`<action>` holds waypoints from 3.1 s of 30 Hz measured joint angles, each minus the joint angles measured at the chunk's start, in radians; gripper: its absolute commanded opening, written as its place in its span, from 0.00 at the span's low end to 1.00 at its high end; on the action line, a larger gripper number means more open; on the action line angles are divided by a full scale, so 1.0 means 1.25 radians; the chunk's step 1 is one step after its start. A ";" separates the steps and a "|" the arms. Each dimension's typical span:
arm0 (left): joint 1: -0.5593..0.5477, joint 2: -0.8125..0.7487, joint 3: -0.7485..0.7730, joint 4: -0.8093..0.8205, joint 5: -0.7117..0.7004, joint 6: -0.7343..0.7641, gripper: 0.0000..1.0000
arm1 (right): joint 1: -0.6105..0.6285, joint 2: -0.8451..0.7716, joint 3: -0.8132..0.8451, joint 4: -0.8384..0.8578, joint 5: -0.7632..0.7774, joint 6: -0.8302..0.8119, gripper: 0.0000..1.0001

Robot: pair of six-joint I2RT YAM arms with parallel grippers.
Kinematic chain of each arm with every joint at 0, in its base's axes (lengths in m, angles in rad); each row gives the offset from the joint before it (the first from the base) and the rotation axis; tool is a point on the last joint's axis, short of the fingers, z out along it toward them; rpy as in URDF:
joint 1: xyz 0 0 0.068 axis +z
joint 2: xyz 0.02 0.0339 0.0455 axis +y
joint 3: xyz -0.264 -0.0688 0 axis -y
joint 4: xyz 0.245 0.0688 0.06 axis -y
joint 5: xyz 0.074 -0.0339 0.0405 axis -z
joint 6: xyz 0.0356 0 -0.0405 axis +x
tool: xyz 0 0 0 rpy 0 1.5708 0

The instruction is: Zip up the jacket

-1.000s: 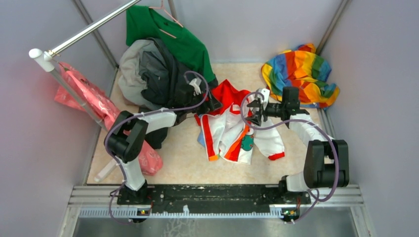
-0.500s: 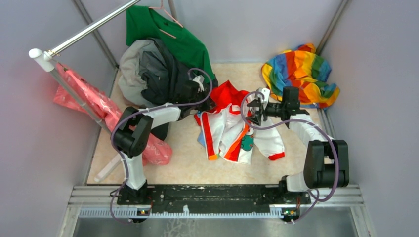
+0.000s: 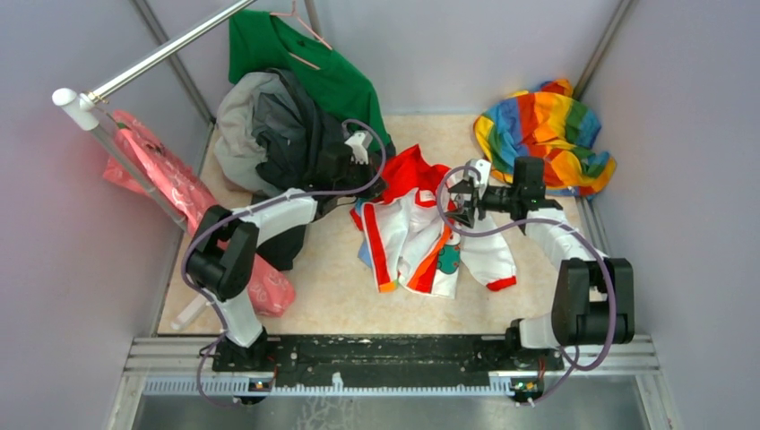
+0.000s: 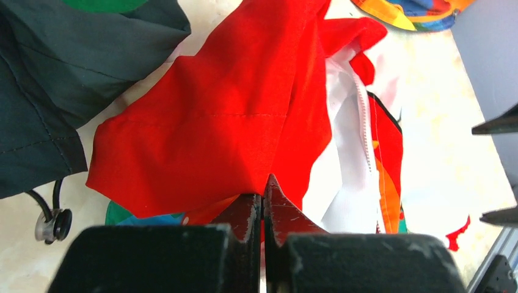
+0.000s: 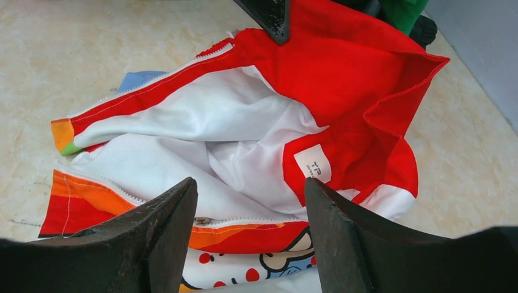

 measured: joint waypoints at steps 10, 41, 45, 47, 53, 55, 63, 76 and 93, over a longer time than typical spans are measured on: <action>0.000 -0.111 -0.071 -0.001 0.046 0.135 0.00 | 0.000 -0.015 -0.002 -0.005 -0.017 0.013 0.65; -0.042 -0.300 -0.132 -0.061 0.060 0.357 0.00 | 0.234 0.310 0.503 -0.150 0.287 0.034 0.58; -0.043 -0.313 -0.145 -0.061 0.061 0.360 0.00 | 0.238 0.322 0.539 -0.151 0.298 0.036 0.42; -0.043 -0.317 -0.149 -0.062 0.061 0.360 0.00 | 0.238 0.322 0.553 -0.155 0.295 0.037 0.25; -0.043 -0.320 -0.157 -0.062 0.059 0.359 0.15 | 0.238 0.320 0.569 -0.179 0.238 0.032 0.00; -0.043 -0.324 -0.164 -0.062 0.054 0.354 0.26 | 0.238 0.313 0.563 -0.187 0.215 0.038 0.00; -0.043 -0.431 -0.256 -0.012 0.032 0.290 0.89 | 0.237 0.212 0.502 -0.168 0.182 0.141 0.00; -0.018 -0.628 -0.430 0.149 0.070 0.021 0.98 | 0.234 0.127 0.466 -0.095 0.165 0.293 0.00; 0.003 -0.471 -0.446 0.194 0.156 -0.094 0.99 | 0.234 0.121 0.446 -0.059 0.167 0.350 0.00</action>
